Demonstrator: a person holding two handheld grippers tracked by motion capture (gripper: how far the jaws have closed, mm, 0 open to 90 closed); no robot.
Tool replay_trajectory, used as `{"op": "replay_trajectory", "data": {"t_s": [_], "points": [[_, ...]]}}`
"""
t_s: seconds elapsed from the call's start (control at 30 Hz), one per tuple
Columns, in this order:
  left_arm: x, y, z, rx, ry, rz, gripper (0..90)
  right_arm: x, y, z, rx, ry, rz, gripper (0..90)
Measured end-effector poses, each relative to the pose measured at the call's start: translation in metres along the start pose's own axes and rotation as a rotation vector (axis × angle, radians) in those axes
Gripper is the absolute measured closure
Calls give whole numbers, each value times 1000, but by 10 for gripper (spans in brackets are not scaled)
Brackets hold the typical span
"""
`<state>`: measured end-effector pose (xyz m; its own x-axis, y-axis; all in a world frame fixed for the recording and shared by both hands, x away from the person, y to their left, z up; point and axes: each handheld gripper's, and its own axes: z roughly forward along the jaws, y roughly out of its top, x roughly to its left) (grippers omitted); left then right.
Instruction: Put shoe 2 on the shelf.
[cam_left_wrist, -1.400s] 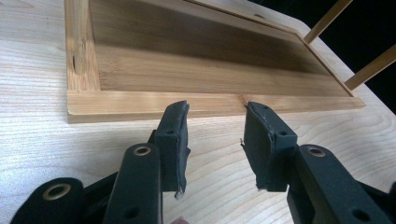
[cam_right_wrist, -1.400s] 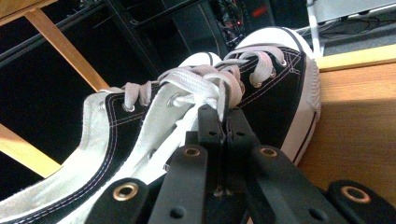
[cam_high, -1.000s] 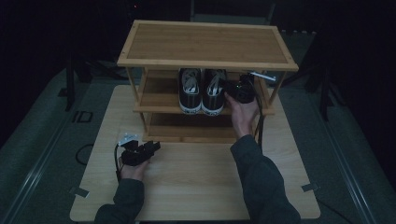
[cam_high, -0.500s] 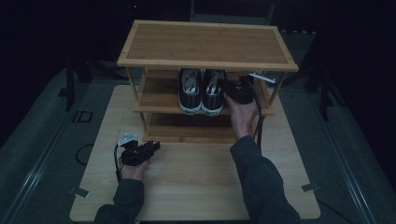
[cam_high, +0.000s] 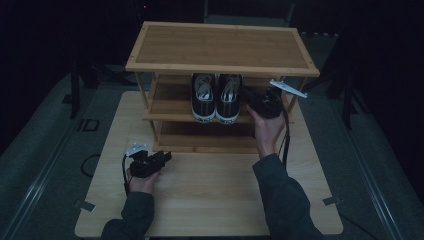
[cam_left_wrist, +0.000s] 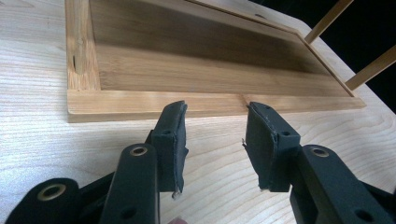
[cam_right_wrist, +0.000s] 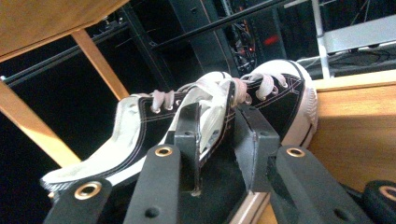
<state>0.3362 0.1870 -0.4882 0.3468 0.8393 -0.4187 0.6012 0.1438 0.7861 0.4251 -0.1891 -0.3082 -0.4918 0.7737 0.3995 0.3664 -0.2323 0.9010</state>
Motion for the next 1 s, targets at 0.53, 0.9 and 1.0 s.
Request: {"op": "replay_trajectory", "data": {"t_s": [0.53,0.9,1.0], "points": [[0,-1,1,2,12,1,552,-12,-40,-64,28,12,-62,712],[1,-1,1,1,17,2,536,-32,-81,-68,160,-42,-59,706],[0,-1,1,1,19,3,533,-38,-95,-69,205,-66,-83,671]]}}
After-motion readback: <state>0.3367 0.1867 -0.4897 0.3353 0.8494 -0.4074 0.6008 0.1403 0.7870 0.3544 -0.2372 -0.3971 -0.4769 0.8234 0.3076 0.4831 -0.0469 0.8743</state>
